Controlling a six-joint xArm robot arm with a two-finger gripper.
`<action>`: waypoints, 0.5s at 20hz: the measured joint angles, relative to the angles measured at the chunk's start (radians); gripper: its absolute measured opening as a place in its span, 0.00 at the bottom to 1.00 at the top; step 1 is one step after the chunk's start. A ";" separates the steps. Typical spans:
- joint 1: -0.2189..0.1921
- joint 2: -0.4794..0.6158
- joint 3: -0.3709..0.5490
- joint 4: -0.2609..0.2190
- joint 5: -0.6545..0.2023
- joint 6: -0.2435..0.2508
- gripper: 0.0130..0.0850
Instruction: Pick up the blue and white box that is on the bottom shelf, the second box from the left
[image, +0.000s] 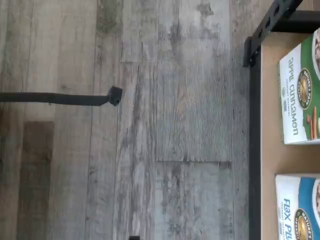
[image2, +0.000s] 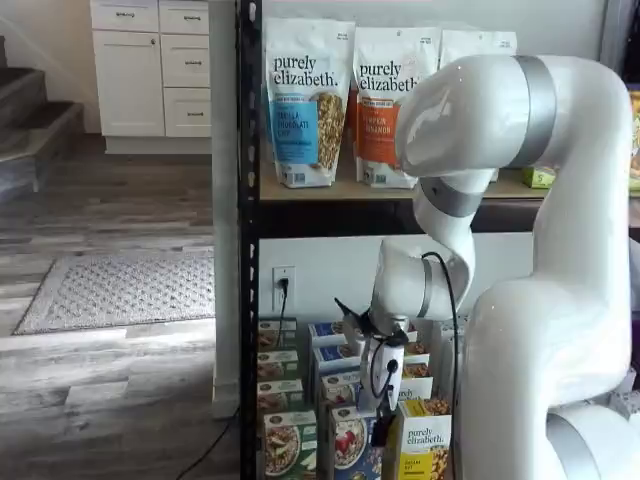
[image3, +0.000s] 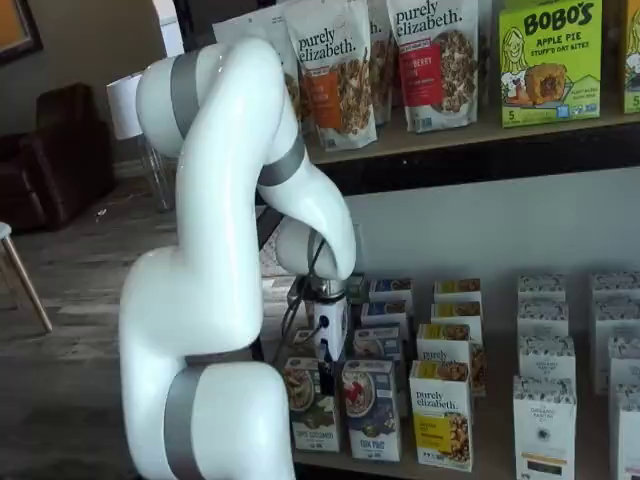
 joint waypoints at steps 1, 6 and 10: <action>-0.002 0.010 -0.016 -0.005 0.026 0.003 1.00; -0.009 0.074 -0.070 0.010 0.056 -0.018 1.00; -0.006 0.101 -0.079 0.067 0.022 -0.069 1.00</action>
